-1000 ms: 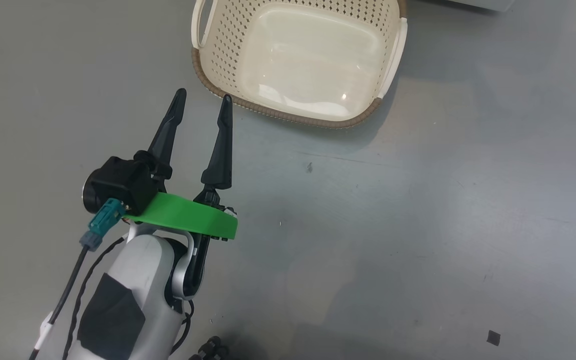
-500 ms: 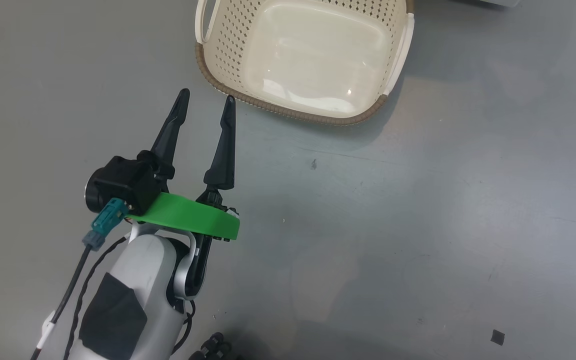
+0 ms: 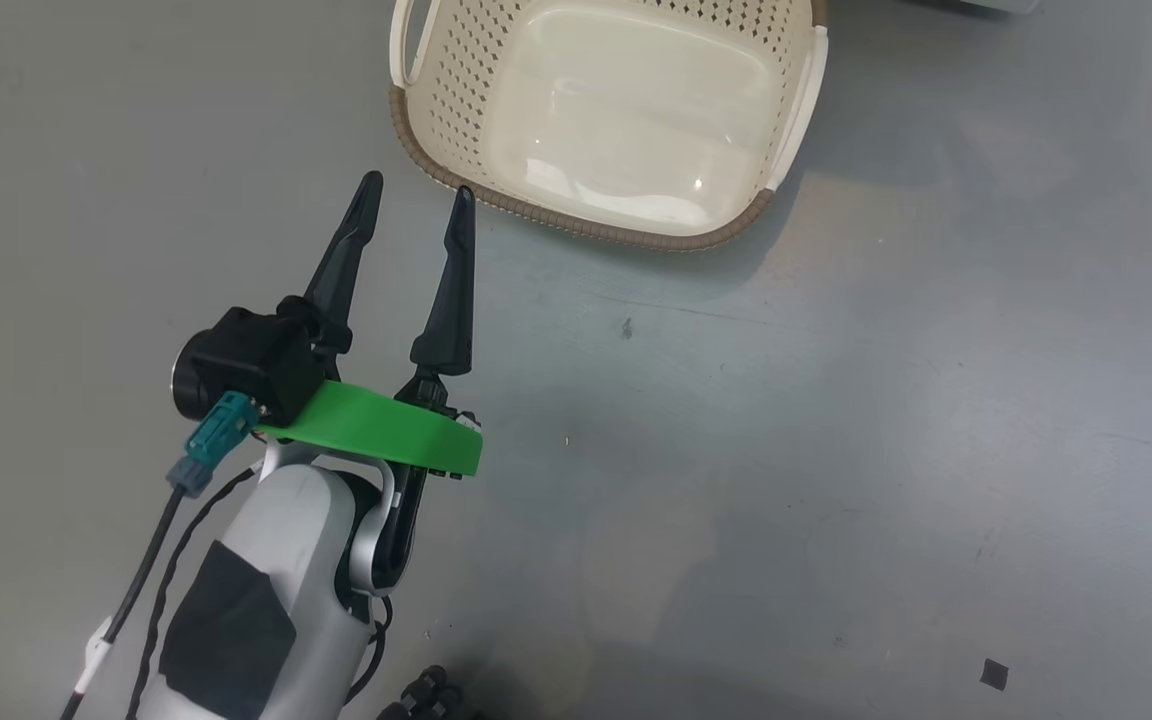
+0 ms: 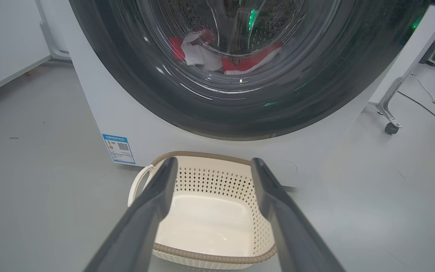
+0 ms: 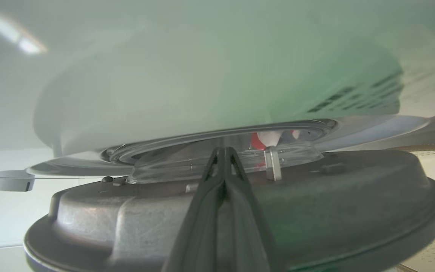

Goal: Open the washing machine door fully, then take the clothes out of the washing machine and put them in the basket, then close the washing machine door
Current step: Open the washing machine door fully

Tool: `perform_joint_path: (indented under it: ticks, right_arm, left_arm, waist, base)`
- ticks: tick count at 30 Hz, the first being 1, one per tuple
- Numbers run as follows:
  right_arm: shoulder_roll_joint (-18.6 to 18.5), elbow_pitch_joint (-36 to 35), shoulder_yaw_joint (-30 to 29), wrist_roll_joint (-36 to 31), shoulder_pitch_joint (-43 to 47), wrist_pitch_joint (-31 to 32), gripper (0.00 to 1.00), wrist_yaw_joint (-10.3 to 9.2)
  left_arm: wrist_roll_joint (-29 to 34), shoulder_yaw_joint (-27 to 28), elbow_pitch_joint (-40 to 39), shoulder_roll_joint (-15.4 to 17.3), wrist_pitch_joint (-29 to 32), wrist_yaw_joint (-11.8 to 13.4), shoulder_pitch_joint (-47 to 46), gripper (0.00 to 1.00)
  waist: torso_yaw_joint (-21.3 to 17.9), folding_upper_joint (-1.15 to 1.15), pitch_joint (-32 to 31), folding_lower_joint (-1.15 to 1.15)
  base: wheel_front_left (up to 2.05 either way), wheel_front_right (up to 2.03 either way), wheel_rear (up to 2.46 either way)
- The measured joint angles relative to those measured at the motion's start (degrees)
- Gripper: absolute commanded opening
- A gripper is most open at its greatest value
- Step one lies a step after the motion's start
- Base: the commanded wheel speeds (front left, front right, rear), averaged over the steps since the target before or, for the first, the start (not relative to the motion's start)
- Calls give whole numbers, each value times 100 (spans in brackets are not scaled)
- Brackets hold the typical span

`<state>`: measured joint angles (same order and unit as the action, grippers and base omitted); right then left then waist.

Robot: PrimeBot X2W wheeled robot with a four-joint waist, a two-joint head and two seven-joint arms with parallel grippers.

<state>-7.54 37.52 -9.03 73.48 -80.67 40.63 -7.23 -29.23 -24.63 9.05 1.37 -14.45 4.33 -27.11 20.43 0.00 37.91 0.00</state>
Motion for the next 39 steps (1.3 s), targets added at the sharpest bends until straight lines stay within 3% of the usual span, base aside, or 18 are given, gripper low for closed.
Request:
perform_joint_path:
  ticks: [27,39]
  right_arm:
    - [54,520,114,55,591,446,0,11]
    - [179,688,232,181,1155,694,0,160]
  left_arm:
    - [46,24,205,0,0,16,-5,100]
    - [109,43,337,1,0,16,196,100]
  waist:
    - [-186,0,-581,0]
    - [-289,0,-942,0]
  base:
    - [0,0,0]
    - [0,0,0]
